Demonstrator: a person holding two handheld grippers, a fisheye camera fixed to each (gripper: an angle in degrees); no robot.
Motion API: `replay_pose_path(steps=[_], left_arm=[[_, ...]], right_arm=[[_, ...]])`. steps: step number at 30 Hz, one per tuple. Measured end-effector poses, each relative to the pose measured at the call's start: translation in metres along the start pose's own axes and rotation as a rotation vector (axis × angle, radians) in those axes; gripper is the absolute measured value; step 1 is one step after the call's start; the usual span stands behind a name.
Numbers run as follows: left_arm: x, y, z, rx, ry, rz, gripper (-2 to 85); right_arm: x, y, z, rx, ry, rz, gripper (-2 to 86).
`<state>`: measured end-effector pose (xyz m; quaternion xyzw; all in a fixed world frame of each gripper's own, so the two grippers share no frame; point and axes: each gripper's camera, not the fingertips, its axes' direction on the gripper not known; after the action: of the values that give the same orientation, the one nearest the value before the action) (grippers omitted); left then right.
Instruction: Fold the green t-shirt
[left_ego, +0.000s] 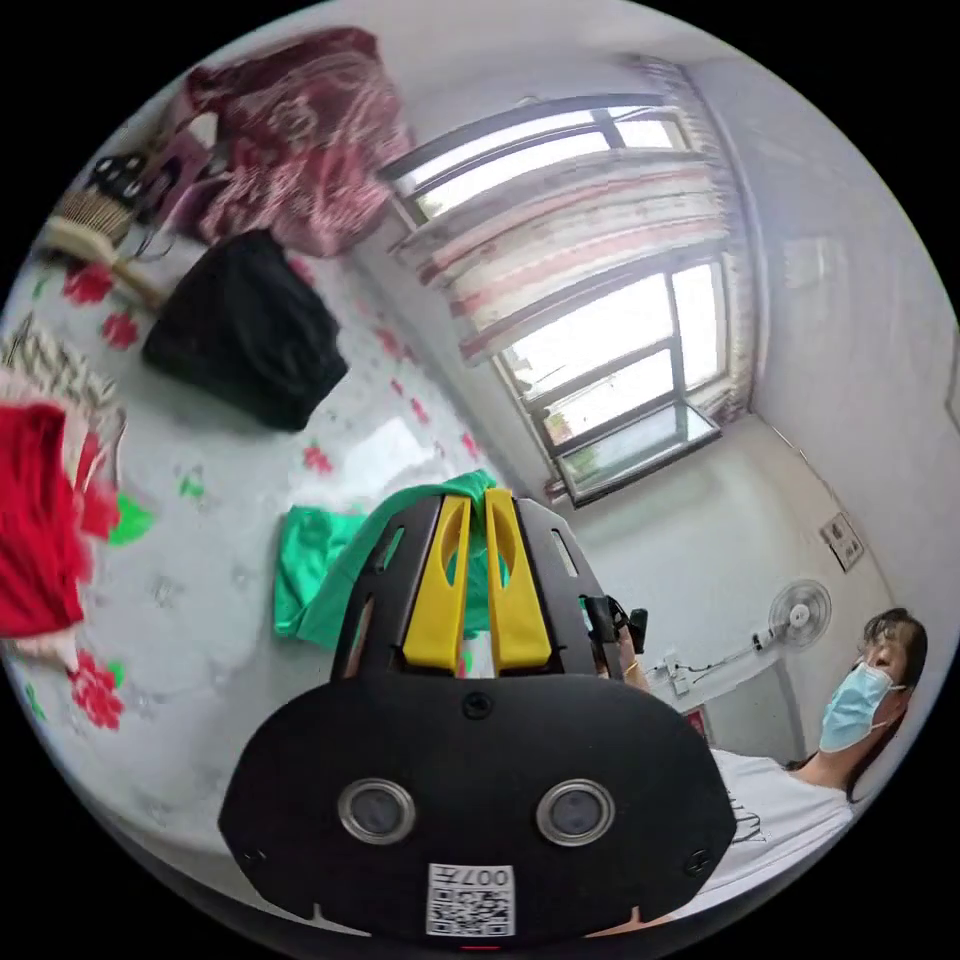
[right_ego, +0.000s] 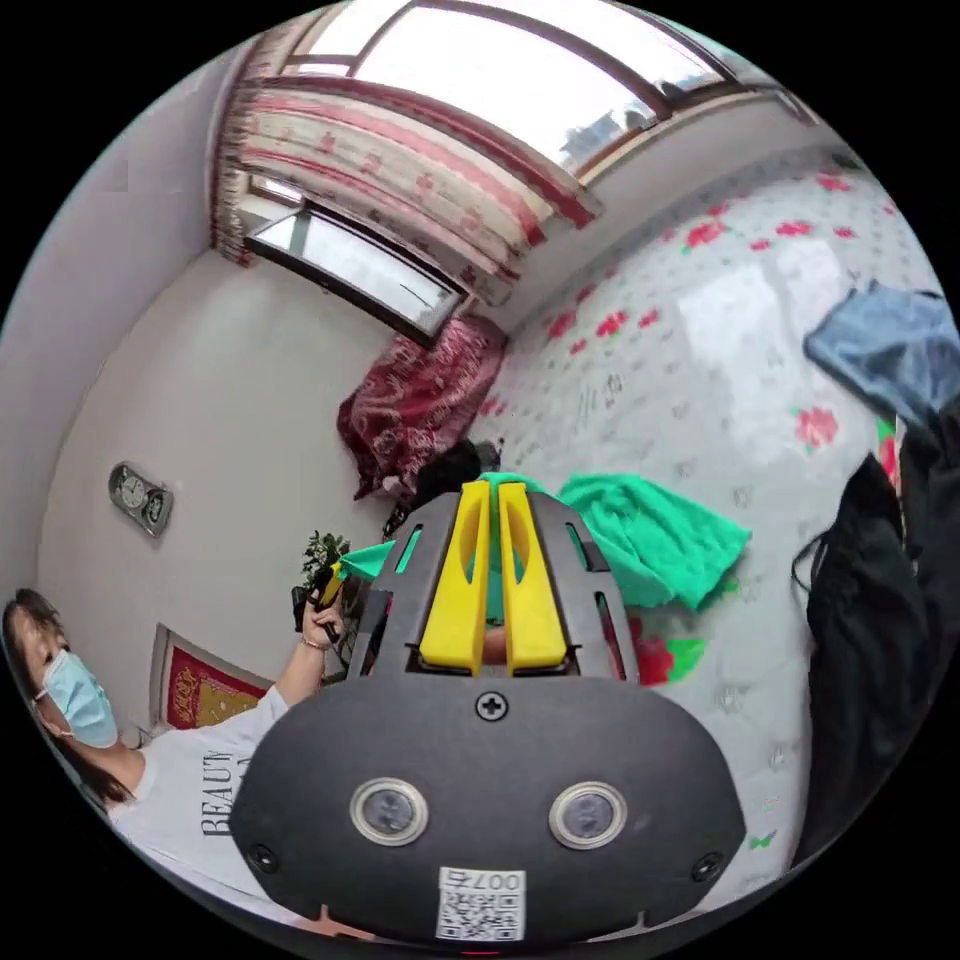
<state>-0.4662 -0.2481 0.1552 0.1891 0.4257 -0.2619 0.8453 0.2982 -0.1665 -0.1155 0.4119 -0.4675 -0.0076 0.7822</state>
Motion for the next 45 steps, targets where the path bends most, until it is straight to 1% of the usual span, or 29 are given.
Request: replay_pose_path(steps=[1,3,5,7,10,13,15,16,18,19,21,24,27,32,35,36,38,39,41,42,45], left_arm=[[0.017,-0.008,-0.007,0.024,0.025,0.048,-0.3],[0.072,-0.021,-0.042,0.095,0.077,0.213,-0.4],[0.095,-0.010,-0.066,0.112,0.045,0.285,-0.4],[0.102,0.011,-0.082,0.092,-0.007,0.301,-0.3],[0.088,0.061,-0.104,0.047,-0.007,0.273,-0.3],[0.054,0.122,-0.118,-0.028,-0.006,0.161,-0.3],[0.016,0.180,-0.122,-0.134,-0.098,0.021,-0.2],[0.006,0.195,-0.122,-0.163,-0.126,-0.031,-0.2],[-0.028,0.248,-0.127,-0.236,-0.154,-0.231,-0.2],[-0.032,0.258,-0.129,-0.243,-0.155,-0.268,-0.1],[-0.039,0.282,-0.138,-0.262,-0.147,-0.341,-0.1],[-0.036,0.283,-0.137,-0.334,-0.153,-0.349,0.0],[-0.037,0.271,-0.126,-0.387,-0.170,-0.324,0.1],[-0.059,0.233,-0.087,-0.360,-0.141,-0.339,0.8],[-0.076,0.197,-0.041,-0.343,-0.198,-0.320,2.3],[-0.082,0.184,-0.018,-0.350,-0.235,-0.307,3.5],[-0.091,0.168,0.012,-0.374,-0.295,-0.310,6.3],[-0.094,0.160,0.025,-0.391,-0.349,-0.312,8.3],[-0.089,0.153,0.034,-0.406,-0.442,-0.287,9.6],[-0.084,0.152,0.036,-0.415,-0.478,-0.258,10.0],[-0.074,0.168,0.032,-0.475,-0.533,-0.215,10.3]], right_arm=[[-0.018,-0.008,-0.013,0.044,-0.010,-0.048,-0.3],[-0.074,-0.018,-0.060,0.153,-0.071,-0.203,-0.3],[-0.098,-0.007,-0.089,0.175,-0.095,-0.276,-0.3],[-0.109,0.014,-0.111,0.172,-0.102,-0.318,-0.3],[-0.103,0.063,-0.137,0.106,-0.104,-0.319,-0.3],[-0.078,0.127,-0.148,-0.019,-0.030,-0.253,-0.3],[-0.046,0.189,-0.141,-0.159,0.078,-0.135,-0.3],[-0.037,0.206,-0.137,-0.198,0.108,-0.097,-0.3],[0.003,0.272,-0.129,-0.297,0.184,0.112,-0.3],[0.011,0.286,-0.129,-0.302,0.182,0.160,-0.3],[0.034,0.333,-0.136,-0.277,0.111,0.330,-0.3],[0.047,0.359,-0.131,-0.323,0.099,0.448,-0.3],[0.047,0.360,-0.115,-0.398,0.136,0.460,-0.2],[0.059,0.322,-0.074,-0.370,0.132,0.453,-0.1],[0.073,0.281,-0.027,-0.334,0.210,0.425,0.3],[0.081,0.268,-0.007,-0.294,0.273,0.439,0.7],[0.092,0.255,0.023,-0.271,0.358,0.434,1.3],[0.098,0.252,0.041,-0.293,0.419,0.434,1.7],[0.102,0.256,0.063,-0.348,0.508,0.403,2.0],[0.102,0.265,0.075,-0.390,0.540,0.374,2.2],[0.098,0.300,0.085,-0.437,0.588,0.331,2.7]])
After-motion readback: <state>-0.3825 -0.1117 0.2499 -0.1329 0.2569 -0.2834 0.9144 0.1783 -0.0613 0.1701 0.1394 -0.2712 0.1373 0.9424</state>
